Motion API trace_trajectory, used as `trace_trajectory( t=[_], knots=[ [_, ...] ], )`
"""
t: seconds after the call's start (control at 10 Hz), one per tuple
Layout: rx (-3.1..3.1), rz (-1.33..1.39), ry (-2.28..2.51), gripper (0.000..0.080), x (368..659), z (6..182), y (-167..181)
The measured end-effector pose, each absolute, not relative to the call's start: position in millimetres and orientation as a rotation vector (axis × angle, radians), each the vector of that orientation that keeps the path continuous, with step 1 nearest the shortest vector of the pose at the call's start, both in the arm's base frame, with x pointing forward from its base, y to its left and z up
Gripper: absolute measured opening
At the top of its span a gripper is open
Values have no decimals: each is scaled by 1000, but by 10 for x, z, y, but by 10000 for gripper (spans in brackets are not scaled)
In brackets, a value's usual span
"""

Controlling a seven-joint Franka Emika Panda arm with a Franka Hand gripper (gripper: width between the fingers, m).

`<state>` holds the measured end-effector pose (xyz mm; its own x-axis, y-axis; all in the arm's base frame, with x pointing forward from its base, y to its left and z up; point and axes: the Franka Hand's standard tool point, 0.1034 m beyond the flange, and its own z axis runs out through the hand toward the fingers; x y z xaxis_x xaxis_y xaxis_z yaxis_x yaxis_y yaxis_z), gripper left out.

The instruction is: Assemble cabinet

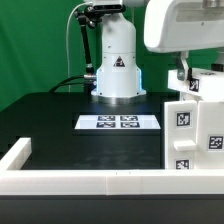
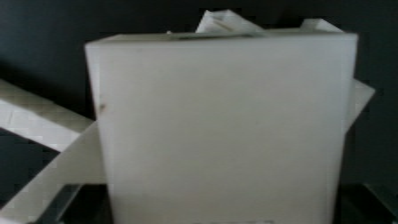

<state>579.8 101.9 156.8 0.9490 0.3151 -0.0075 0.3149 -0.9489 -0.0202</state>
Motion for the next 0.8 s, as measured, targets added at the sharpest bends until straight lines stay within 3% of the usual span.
trace_trajectory(
  t=[0.8],
  knots=[
    [-3083,28,427,560,5785,1580,1091]
  ],
)
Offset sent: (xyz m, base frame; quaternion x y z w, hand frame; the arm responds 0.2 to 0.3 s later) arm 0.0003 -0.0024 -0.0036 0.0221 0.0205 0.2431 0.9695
